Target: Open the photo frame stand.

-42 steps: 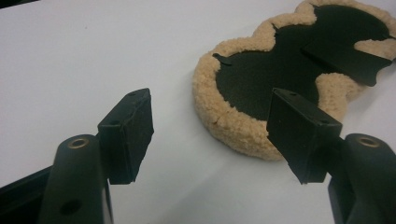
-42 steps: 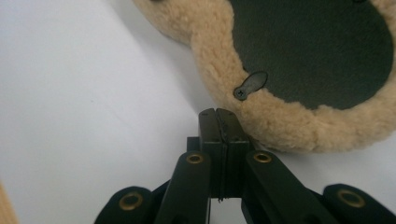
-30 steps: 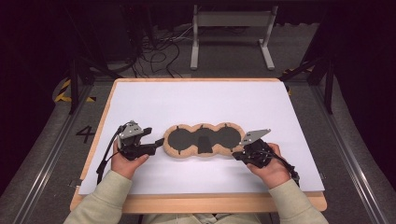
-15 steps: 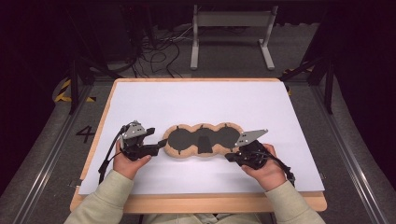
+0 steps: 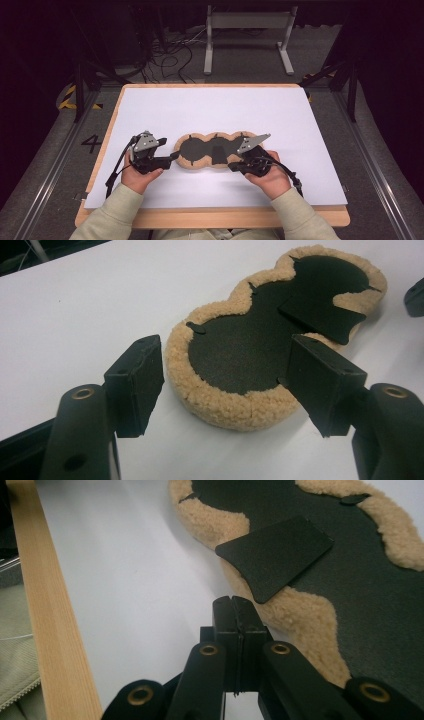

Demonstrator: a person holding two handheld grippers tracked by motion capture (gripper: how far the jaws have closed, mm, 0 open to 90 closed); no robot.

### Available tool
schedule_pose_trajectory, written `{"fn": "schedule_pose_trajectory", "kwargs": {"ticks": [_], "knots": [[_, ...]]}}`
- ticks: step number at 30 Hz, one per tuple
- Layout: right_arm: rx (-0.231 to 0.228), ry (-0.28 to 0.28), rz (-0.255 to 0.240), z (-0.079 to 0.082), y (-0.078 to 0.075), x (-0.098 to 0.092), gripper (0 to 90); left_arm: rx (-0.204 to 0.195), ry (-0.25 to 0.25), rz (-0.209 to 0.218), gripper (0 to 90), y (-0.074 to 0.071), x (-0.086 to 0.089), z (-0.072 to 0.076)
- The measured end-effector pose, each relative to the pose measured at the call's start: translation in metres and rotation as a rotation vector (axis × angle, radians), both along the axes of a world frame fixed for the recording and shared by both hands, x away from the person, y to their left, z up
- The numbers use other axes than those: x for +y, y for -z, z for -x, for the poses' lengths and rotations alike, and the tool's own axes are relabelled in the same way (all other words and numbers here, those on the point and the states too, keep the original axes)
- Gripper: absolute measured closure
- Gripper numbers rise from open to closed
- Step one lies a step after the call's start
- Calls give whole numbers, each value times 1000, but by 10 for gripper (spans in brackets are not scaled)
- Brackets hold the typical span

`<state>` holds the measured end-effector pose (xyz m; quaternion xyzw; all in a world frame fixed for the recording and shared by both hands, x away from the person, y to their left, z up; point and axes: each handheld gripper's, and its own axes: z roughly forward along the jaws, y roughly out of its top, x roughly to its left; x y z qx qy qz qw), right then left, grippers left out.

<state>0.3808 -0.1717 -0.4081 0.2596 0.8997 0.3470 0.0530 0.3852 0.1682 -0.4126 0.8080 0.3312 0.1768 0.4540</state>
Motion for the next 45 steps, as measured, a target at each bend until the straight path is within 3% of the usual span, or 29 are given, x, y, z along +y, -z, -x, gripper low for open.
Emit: {"fn": "schedule_pose_trajectory", "kwargs": {"ticks": [10,15,22,28,38,45], "knots": [[49,30,61,-10,18,6,900,5,-9,4,320,2,2,-1],[45,39,56,-13,21,5,900,11,-5,1,319,2,1,-1],[81,52,27,-20,26,7,900,13,-7,4,319,3,1,-1],[74,53,4,-20,23,6,900,13,-9,2,319,3,1,-2],[-9,72,-84,-21,8,2,900,22,-9,1,320,5,3,-2],[-36,100,-103,-23,6,1,900,26,-16,5,320,6,5,-2]]}}
